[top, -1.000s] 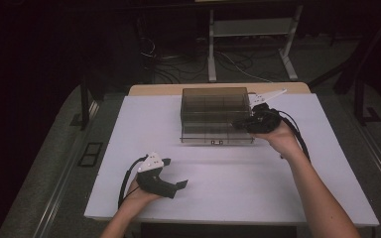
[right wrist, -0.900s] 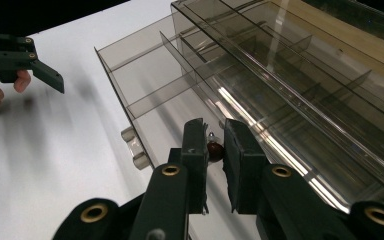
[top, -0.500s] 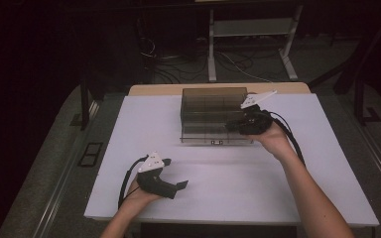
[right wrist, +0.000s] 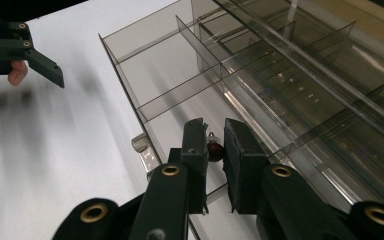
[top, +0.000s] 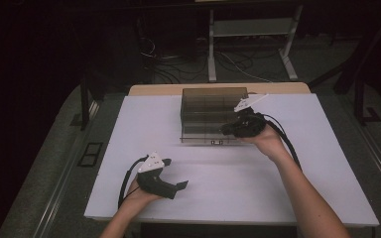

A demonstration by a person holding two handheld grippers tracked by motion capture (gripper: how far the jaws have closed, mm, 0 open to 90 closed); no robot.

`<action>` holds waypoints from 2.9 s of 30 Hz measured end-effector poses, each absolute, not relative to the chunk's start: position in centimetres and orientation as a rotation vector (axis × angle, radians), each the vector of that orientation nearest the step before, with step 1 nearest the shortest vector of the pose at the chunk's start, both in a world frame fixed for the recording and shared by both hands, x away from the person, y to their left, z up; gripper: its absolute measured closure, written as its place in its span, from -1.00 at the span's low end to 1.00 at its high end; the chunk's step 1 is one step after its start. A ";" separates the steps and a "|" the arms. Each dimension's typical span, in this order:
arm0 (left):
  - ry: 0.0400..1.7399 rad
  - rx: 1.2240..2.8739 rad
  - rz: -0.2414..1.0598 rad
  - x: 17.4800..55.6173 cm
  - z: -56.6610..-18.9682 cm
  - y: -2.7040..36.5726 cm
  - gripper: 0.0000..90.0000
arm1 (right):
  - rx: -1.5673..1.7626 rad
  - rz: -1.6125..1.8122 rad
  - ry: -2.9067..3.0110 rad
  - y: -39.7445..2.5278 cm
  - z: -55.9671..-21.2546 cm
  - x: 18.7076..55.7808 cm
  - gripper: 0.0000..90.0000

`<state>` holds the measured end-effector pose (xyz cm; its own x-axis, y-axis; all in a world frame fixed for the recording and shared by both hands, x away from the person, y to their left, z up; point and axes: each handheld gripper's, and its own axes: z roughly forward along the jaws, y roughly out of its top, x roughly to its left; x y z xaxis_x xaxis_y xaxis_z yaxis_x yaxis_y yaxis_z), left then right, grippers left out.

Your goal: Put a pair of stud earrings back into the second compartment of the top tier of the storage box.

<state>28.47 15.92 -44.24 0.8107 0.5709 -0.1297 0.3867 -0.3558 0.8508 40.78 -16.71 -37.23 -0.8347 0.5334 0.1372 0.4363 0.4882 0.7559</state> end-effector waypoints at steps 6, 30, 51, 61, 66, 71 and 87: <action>0.711 1.990 0.229 28.5 -44.3 15.9 -1.00 | 0.853 1.273 2.612 -16.7 -37.3 40.8 0.66; 0.714 1.996 0.227 28.6 -44.4 16.0 -1.00 | 0.954 1.288 2.523 -21.2 -35.6 39.9 0.17; 0.719 1.994 0.229 28.6 -44.4 16.1 -1.00 | 0.994 1.265 2.460 -24.9 -35.5 38.5 0.06; 0.721 1.990 0.229 28.6 -44.4 16.1 -1.00 | 1.029 1.232 2.464 -26.7 -36.0 37.6 0.06; 0.721 1.991 0.229 28.6 -44.4 16.1 -1.00 | 1.052 1.221 2.454 -27.9 -36.5 37.0 0.02; 0.719 1.995 0.229 28.6 -44.4 16.0 -1.00 | 1.078 1.202 2.444 -28.9 -36.9 36.5 0.02; 0.718 1.998 0.233 28.6 -44.4 16.1 -1.00 | 1.130 1.183 2.409 -31.3 -38.6 35.5 0.03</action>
<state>28.60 16.07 -44.42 0.8081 0.5751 -0.1272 0.3907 -0.3618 0.8464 35.52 -31.29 -38.64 -0.6766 0.7261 0.1227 0.5412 0.3773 0.7515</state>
